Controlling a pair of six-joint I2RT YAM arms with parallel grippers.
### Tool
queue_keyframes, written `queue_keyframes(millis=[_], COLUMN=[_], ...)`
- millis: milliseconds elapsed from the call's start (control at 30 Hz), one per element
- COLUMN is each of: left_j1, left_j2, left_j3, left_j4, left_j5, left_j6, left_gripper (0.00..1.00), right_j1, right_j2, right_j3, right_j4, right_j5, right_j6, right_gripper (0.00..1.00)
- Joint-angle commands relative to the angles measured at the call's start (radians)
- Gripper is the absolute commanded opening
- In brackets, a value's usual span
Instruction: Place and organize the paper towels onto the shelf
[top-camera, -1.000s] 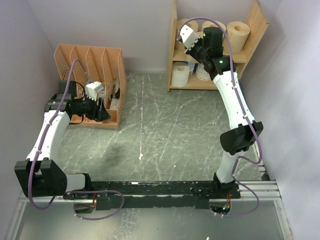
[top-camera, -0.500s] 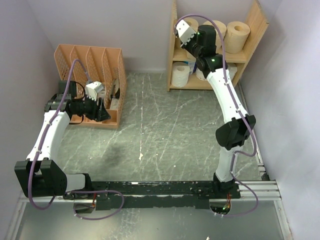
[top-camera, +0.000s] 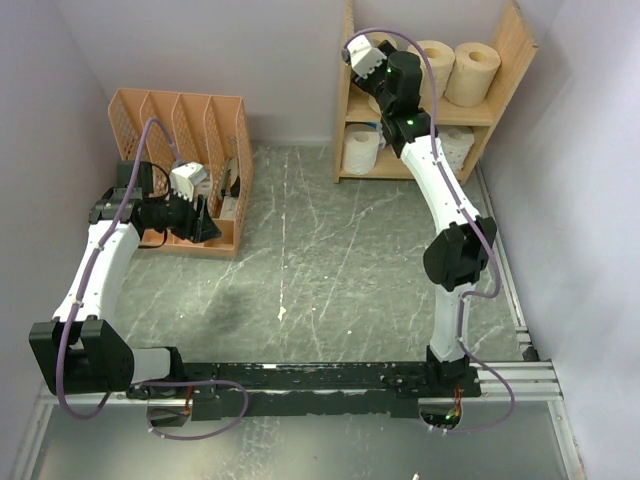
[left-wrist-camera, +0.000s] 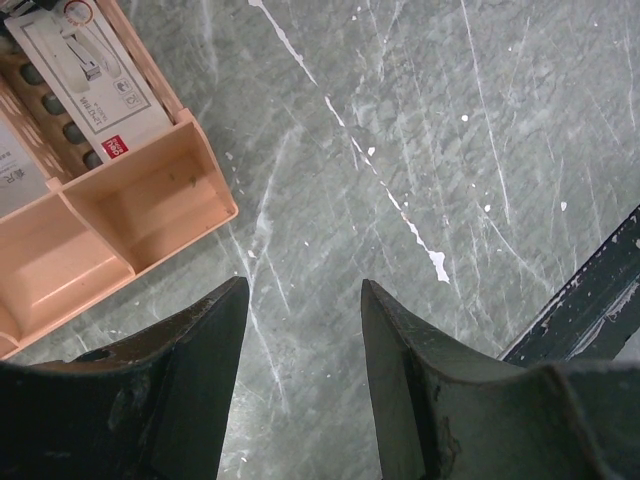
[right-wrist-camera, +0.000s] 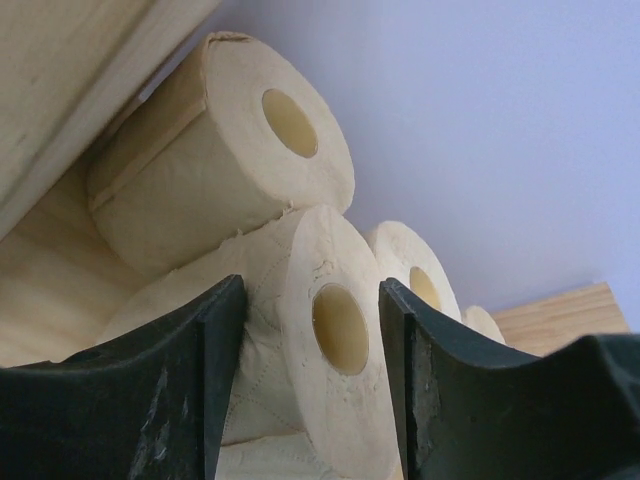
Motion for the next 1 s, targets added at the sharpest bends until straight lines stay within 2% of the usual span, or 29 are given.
queue_keyframes(millis=[0, 167, 233, 333, 400, 467, 533, 600, 733, 800, 867, 900, 933, 967], left_j1=[0.008, 0.008, 0.008, 0.008, 0.008, 0.007, 0.008, 0.009, 0.009, 0.009, 0.009, 0.009, 0.009, 0.009], left_j2=[-0.020, -0.002, 0.003, 0.006, 0.010, 0.014, 0.014, 0.008, -0.012, -0.020, -0.027, -0.032, -0.036, -0.041], left_j3=[0.014, 0.019, 0.022, 0.014, 0.012, 0.015, 0.014, 0.010, -0.007, -0.009, -0.006, -0.007, -0.011, -0.015], left_j4=[0.030, 0.028, 0.029, 0.036, 0.039, 0.034, 0.033, 0.035, 0.050, 0.054, 0.057, 0.060, 0.064, 0.071], left_j5=[0.002, 0.003, -0.001, -0.012, -0.016, -0.017, -0.020, -0.015, -0.005, -0.008, -0.014, -0.015, -0.015, -0.013], left_j6=[0.000, 0.004, 0.005, -0.002, -0.006, -0.006, -0.007, -0.005, -0.010, -0.017, -0.022, -0.025, -0.026, -0.027], left_gripper=[0.60, 0.60, 0.60, 0.60, 0.60, 0.60, 0.60, 0.60, 0.60, 0.60, 0.60, 0.60, 0.60, 0.60], right_j1=[-0.011, -0.007, 0.013, 0.086, 0.149, 0.219, 0.276, 0.309, 0.301, 0.323, 0.363, 0.374, 0.382, 0.384], right_j2=[0.047, 0.080, 0.080, 0.044, -0.006, -0.085, -0.180, -0.275, -0.482, -0.574, -0.632, -0.685, -0.761, -0.845], right_j3=[0.018, 0.050, 0.059, 0.032, -0.029, -0.133, -0.228, -0.239, -0.262, -0.326, -0.379, -0.453, -0.576, -0.714], right_j4=[0.122, 0.183, 0.205, 0.299, 0.417, 0.608, 0.658, 0.532, 0.171, 0.043, -0.162, -0.208, -0.169, -0.062], right_j5=[0.035, 0.025, 0.040, 0.190, 0.326, 0.452, 0.518, 0.556, 0.515, 0.572, 0.594, 0.570, 0.524, 0.473], right_j6=[-0.016, -0.001, 0.001, -0.052, -0.094, -0.147, -0.138, 0.010, 0.496, 0.684, 0.944, 1.080, 1.129, 1.156], right_gripper=[0.56, 0.62, 0.67, 0.81, 0.99, 1.00, 1.00, 1.00, 1.00, 1.00, 1.00, 1.00, 1.00, 1.00])
